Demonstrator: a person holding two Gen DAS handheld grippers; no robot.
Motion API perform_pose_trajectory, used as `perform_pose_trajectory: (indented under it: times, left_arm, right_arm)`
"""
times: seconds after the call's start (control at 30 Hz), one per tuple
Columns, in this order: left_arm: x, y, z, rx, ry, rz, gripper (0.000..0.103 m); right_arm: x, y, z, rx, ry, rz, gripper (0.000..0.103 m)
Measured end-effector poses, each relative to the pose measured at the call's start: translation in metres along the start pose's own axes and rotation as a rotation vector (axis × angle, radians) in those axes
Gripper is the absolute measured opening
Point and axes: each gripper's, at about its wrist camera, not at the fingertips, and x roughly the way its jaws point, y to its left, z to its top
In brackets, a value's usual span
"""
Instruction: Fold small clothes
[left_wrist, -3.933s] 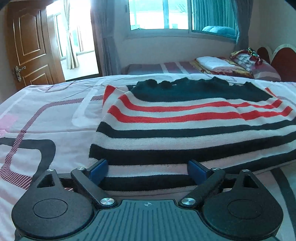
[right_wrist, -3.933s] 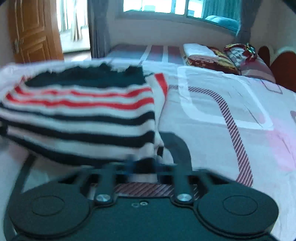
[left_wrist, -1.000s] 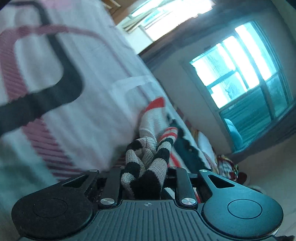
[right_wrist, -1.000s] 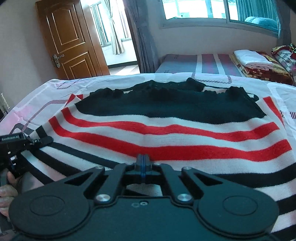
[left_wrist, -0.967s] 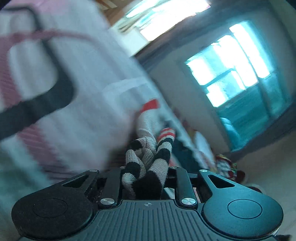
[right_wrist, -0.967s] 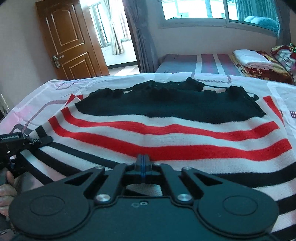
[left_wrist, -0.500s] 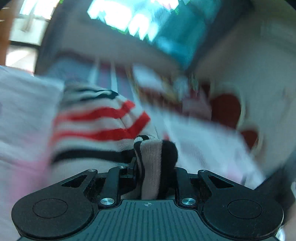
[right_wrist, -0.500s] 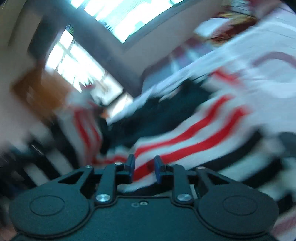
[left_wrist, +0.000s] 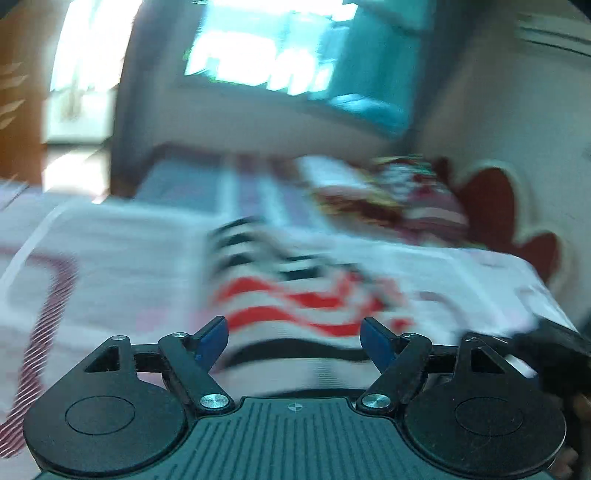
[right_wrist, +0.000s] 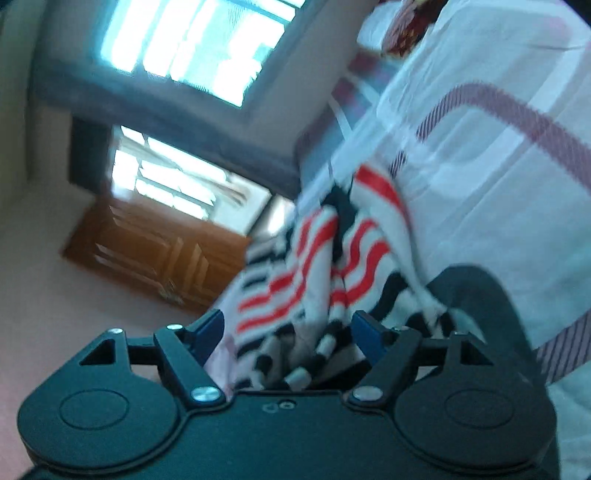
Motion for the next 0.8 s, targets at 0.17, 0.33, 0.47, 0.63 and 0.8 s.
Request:
perform_pose_trajectory:
  times: [0.17,0.33,0.47,0.63,0.8]
  left_arm:
    - [0.029,0.045,-0.014,-0.081,0.085,0.07,0.077]
    - [0.055,0.046,-0.024,-0.121,0.102,0.073,0.077]
    - [0.061,0.046,-0.018,-0.12,0.098,0.097,0.077]
    - [0.071,0.023,-0.011,-0.111,0.086,0.06,0.077]
    - [0.09,-0.007,-0.017,-0.068,0.147,-0.015,0.077]
  right_arm:
    - [0.04,0.0,0.003,-0.034,0.102,-0.039,0.065]
    - [0.075,0.02,0.01,-0.165,0.158,-0.123,0.052]
    - [0.083,0.055,0.003,-0.409,0.156,-0.234,0.028]
    - [0.051,0.105,-0.01,-0.703,0.017,-0.227,0.025]
    - [0.025,0.074,0.005,-0.665,-0.034,-0.302,0.022]
